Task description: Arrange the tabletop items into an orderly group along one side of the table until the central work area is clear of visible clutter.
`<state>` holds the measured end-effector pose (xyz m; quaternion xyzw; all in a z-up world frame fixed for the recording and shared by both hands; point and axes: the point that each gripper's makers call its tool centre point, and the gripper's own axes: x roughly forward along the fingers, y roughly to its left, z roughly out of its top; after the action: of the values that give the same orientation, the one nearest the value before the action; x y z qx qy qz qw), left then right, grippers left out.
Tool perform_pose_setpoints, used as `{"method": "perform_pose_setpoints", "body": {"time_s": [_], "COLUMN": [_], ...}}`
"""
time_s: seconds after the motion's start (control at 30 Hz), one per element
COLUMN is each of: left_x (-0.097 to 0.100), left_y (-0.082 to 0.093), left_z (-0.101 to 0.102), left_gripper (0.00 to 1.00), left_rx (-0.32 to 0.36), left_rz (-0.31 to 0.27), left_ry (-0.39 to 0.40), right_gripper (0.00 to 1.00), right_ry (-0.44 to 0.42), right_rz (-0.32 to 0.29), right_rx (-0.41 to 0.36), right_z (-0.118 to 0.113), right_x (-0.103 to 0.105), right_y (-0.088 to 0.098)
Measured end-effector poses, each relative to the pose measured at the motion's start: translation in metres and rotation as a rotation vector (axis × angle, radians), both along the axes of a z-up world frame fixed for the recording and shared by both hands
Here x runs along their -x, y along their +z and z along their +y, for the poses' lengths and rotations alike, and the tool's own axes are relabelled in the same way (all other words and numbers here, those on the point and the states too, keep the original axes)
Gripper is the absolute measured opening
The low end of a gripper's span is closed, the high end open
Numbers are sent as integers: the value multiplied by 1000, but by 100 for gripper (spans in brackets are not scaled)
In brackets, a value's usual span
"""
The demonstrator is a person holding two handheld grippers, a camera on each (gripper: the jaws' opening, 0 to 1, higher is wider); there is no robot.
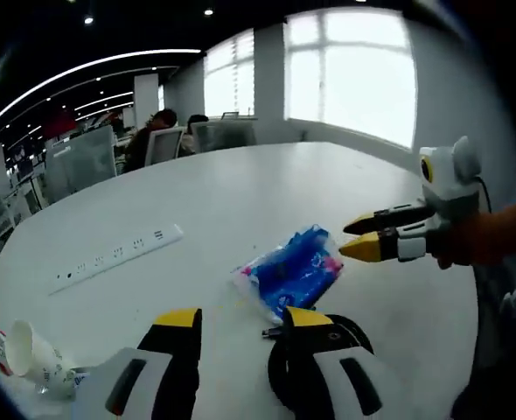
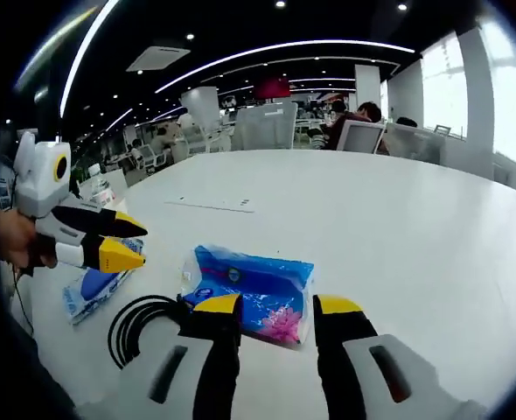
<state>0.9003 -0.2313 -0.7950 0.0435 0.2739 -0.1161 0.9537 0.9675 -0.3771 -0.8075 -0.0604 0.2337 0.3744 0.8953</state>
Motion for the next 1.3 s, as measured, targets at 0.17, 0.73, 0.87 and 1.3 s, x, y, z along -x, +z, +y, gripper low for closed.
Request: {"method": "perform_pose_setpoints", "body": {"time_s": [0.17, 0.73, 0.87, 1.3], "left_x": [34, 132, 152, 206], "left_y": [13, 24, 13, -21], "left_z": [16, 54, 65, 73], "left_gripper": [53, 67, 72, 71], "left_rx": [8, 26, 44, 99], "left_rz": [-3, -62, -37, 67], "left_ry": [98, 359, 438, 566], "right_gripper": [41, 61, 61, 58], "right_ry": [101, 395, 446, 630], "right_rz": [-44, -71, -73, -28], "right_rx": [-21, -29, -25, 44], "right_z": [24, 119, 141, 204], "right_x": [10, 45, 47, 61], "right_y": [20, 30, 31, 9]}}
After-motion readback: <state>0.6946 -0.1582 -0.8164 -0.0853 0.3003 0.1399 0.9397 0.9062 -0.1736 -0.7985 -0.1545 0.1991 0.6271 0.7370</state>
